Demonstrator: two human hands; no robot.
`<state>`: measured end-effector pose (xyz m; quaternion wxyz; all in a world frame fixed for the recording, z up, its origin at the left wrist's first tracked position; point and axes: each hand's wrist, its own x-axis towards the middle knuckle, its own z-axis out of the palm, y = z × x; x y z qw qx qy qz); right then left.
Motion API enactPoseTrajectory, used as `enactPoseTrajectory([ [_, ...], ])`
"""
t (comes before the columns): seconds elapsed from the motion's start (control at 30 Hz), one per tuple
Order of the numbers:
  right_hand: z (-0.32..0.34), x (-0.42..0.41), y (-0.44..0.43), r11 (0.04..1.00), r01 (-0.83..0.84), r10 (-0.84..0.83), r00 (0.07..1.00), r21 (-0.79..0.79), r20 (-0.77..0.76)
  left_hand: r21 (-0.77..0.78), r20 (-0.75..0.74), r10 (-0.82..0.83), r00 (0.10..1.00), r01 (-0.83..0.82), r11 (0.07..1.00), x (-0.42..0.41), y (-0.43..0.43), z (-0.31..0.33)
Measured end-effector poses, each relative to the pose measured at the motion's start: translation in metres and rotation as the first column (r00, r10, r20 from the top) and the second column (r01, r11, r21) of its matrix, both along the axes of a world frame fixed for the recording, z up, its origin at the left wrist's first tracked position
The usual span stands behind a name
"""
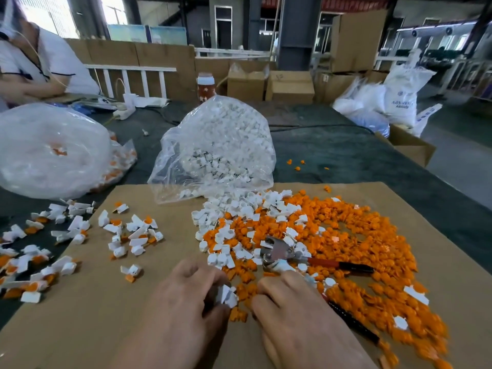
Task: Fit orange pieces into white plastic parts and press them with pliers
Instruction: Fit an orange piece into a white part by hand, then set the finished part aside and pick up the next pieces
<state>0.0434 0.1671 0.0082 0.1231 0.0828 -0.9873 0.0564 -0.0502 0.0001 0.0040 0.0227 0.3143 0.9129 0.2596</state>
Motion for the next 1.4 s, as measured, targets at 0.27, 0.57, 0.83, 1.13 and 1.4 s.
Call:
enactPoseTrajectory([
  [0.27,0.012,0.002,-0.001,0.989,0.057,-0.089,0.965,-0.135,-0.248,0.074,0.070,0.051,0.996,-0.056,0.996,0.002,0.003,0.003],
  [0.57,0.021,0.018,0.005,0.617,0.240,-0.292,0.954,-0.749,0.065,0.295,0.315,0.100,0.944,-0.198,0.935,0.021,0.011,0.022],
  [0.83,0.023,0.013,0.008,-0.035,0.238,0.050,0.970,-0.971,0.236,0.480,0.722,-0.032,0.692,-0.466,0.743,0.029,0.019,0.020],
  [1.13,0.003,0.011,0.014,0.018,0.148,0.099,0.984,-0.989,0.149,0.608,0.698,-0.158,0.698,-0.462,0.645,0.034,0.015,0.015],
  [1.4,0.011,0.016,0.006,0.171,0.162,0.086,0.980,-0.972,0.178,0.627,0.646,-0.158,0.747,-0.401,0.668,0.035,0.013,0.023],
])
